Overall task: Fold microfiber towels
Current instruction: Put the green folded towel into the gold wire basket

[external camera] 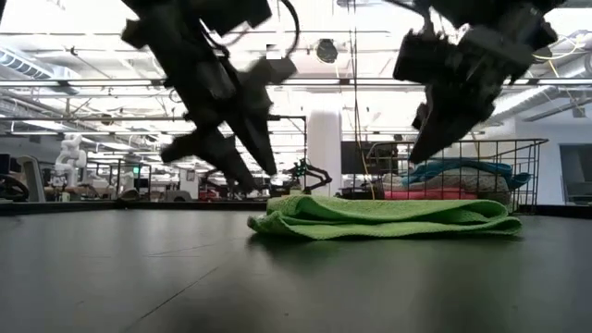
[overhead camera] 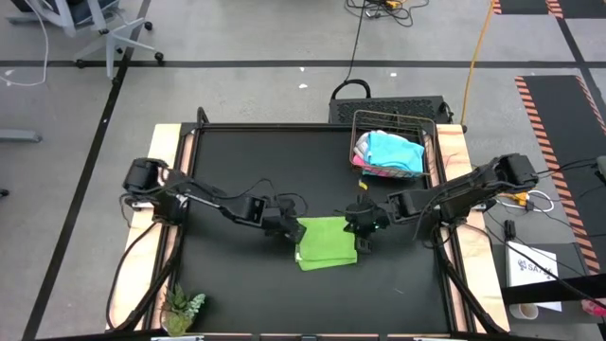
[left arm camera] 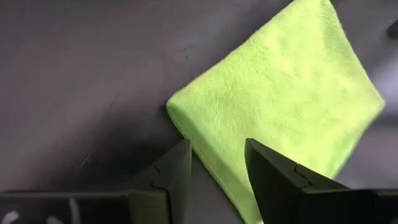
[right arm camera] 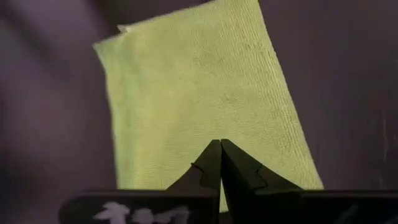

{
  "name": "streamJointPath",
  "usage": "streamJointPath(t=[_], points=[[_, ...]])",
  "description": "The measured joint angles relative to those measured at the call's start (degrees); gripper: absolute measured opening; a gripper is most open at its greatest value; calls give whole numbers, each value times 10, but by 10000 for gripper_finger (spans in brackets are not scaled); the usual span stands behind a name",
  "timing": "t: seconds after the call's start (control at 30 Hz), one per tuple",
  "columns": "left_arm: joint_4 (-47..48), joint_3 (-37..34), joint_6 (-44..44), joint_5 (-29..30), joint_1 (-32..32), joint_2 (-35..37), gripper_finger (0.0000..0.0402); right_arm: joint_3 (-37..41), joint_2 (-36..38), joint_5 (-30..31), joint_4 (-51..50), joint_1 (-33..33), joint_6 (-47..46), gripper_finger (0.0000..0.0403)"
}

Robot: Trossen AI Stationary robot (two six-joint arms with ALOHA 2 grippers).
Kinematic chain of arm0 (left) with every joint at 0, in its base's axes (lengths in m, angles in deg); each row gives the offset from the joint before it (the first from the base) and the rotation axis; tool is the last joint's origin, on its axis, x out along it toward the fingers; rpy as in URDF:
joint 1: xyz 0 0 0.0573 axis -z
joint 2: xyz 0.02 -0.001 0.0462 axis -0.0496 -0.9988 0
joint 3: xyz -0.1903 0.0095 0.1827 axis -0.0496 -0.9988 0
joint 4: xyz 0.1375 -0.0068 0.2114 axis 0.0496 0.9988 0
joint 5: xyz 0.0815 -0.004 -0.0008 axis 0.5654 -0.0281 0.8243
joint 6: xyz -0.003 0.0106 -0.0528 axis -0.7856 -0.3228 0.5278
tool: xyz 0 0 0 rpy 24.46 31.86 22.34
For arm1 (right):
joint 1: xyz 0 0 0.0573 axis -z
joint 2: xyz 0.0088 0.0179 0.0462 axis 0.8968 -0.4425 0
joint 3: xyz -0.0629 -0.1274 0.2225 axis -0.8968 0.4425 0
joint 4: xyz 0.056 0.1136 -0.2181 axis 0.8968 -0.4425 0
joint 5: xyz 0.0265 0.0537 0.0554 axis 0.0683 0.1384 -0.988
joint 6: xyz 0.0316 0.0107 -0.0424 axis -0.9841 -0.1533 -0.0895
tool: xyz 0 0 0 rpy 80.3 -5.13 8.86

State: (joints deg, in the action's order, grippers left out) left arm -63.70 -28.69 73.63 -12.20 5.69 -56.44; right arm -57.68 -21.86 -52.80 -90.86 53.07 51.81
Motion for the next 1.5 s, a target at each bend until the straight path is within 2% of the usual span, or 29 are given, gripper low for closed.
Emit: streamJointPath(t=[0.17, 0.4, 0.63, 0.8, 0.97, 1.07, 1.2, 1.5], points=[[46, 1, 61, 10, 25, 31, 152, 0, 47, 2, -55, -1, -48, 0], [61, 1, 137, 29, 62, 31, 152, 0, 75, 27, -152, -5, -110, 0], [64, 1, 141, 46, 69, 28, 152, 0, 72, 5, -166, -6, -137, 3], [59, 2, 122, 30, 69, 23, 157, 0, 71, -3, -186, -5, -145, 42], [42, 2, 131, 28, 65, -1, 187, 1, 71, -2, -190, -3, -178, 97], [31, 0, 142, 9, 57, -23, 207, 20, 72, -1, -170, -3, -203, 125], [-25, 1, 139, -22, 43, -48, 227, 76, 71, -14, -83, -3, -263, 148], [-58, 1, 111, -36, 16, -56, 235, 170, 72, -34, 68, -3, -344, 160]])
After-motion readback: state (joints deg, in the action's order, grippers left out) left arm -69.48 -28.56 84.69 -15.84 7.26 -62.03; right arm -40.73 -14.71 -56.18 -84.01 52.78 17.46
